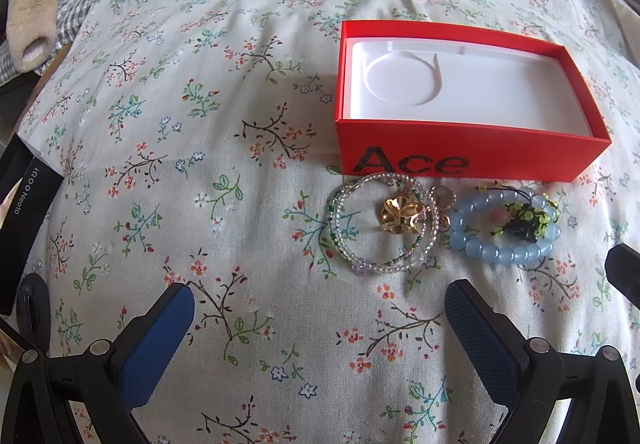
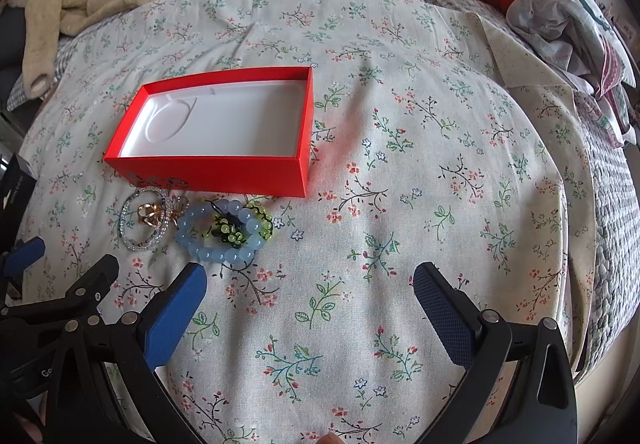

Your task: Organize jewelry

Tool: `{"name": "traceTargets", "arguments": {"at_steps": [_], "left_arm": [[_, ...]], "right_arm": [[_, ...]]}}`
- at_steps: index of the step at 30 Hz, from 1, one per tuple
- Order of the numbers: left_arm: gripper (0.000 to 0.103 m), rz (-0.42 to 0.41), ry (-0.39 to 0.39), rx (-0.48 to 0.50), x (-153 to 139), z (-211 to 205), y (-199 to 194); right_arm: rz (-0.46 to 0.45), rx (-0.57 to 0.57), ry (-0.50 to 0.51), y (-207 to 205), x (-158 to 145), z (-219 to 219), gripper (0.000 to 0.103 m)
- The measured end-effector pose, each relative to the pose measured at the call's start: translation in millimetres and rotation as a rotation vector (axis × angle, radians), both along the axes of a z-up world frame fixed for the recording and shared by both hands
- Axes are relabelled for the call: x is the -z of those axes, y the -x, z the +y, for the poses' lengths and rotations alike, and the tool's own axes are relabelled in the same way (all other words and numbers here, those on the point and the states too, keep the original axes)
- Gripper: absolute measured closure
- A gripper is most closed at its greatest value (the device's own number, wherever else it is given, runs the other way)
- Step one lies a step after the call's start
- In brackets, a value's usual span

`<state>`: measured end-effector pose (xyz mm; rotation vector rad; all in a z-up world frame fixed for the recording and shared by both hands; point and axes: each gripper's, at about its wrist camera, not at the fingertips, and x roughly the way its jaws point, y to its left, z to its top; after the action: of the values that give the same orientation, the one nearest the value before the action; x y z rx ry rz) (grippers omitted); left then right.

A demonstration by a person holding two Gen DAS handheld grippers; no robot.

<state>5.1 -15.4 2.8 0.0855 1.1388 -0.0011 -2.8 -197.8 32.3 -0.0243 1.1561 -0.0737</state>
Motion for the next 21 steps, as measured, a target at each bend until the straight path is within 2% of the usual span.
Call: {"name": "traceTargets", "arguments": {"at_steps": [6, 12, 16, 19, 20, 21], "left_arm": [[0.000, -0.006, 0.008, 0.001, -2.3, -0.9, -1.2], [0.000, -0.018, 0.055, 0.007, -7.7, 5.9, -4.9], [0.000, 0.029, 0.117, 0.045, -7.3, 13.0, -14.6], [0.002, 0.091, 0.113, 0.091, -5.7, 15.7, -28.8], [0.002, 0.109, 0.109, 0.108, -5.3, 15.3, -33.2], [0.004, 0.118, 0.112, 0.122, -5.1, 15.3, -37.2]], "right_arm": [[-0.001, 0.000, 0.000, 0.0, -0.2, -0.3, 0.000], [-0.002, -0.001, -0.013, -2.3, -2.5, -0.8, 0.000], [0.012, -0.019, -0.054, -9.9, -4.5, -4.0, 0.000], [0.032, -0.043, -0.083, -19.4, -4.7, -6.3, 0.000], [0.041, -0.050, -0.101, -23.0, -4.5, -7.6, 0.001], [0.051, -0.059, -0.117, -26.7, -4.2, -8.5, 0.006]]}}
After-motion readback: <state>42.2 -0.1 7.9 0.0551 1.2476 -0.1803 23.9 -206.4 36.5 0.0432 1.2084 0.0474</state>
